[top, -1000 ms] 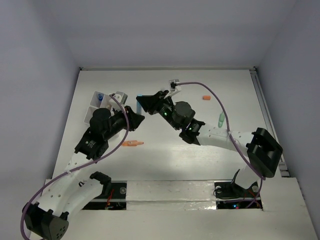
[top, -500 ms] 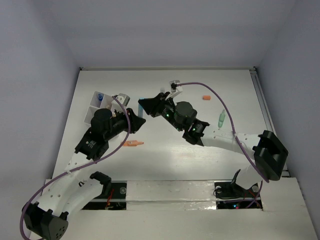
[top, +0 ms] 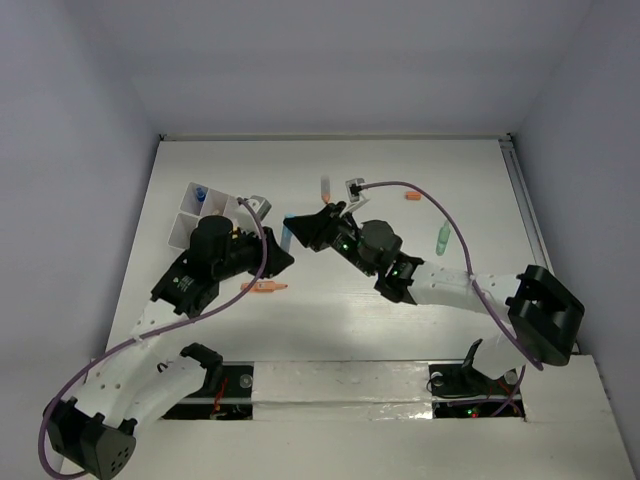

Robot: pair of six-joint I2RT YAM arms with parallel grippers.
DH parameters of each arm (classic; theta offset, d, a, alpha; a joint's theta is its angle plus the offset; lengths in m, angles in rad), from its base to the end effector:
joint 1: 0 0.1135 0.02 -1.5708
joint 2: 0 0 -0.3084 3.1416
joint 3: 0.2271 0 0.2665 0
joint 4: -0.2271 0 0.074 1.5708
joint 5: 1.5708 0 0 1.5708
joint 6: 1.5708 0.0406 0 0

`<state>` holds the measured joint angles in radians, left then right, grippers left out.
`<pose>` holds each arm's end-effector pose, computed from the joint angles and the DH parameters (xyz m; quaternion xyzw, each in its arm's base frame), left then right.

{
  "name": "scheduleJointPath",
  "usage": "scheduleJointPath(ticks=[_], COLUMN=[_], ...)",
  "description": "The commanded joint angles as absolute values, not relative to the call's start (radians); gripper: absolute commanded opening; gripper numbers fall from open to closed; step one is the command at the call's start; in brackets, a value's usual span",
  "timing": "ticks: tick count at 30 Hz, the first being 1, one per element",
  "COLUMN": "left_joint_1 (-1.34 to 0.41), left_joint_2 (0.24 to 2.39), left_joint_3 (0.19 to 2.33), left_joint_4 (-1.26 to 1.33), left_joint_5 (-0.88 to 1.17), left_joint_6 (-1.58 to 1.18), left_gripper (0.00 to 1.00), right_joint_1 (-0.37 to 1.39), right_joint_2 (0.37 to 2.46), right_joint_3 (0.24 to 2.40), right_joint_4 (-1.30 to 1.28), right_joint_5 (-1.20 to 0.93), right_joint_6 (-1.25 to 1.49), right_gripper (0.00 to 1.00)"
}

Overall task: Sort the stationery into containers
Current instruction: Close the pen cap on the pen.

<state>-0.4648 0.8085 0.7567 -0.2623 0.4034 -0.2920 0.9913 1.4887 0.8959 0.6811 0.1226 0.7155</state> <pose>0.1496 -0.0928 0.3486 0.1857 0.7795 -0.3634 0.4753 0.1999 0.2964 0.3356 -0.0479 0.6738 0.5276 0.5152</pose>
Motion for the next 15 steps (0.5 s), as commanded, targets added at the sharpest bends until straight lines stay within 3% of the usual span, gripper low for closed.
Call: scheduleJointPath(ticks=[1, 15], left_joint_1=[-0.43, -0.43], left_joint_2=[0.807, 0.845], left_joint_3=[0.916, 1.058], left_joint_4=[0.086, 0.074], left_joint_5=[0.247, 0.215], left_joint_6=[-0.298, -0.275], left_gripper=[0.0, 0.0], right_joint_1=[1.124, 1.164], right_joint_2=[1.532, 1.591], right_joint_3=[0.796, 0.729], right_joint_4=[0.482, 0.519], right_joint_5=[-0.17, -0.213], right_joint_6=[0.736, 0.796], right_gripper=[0.0, 0.0])
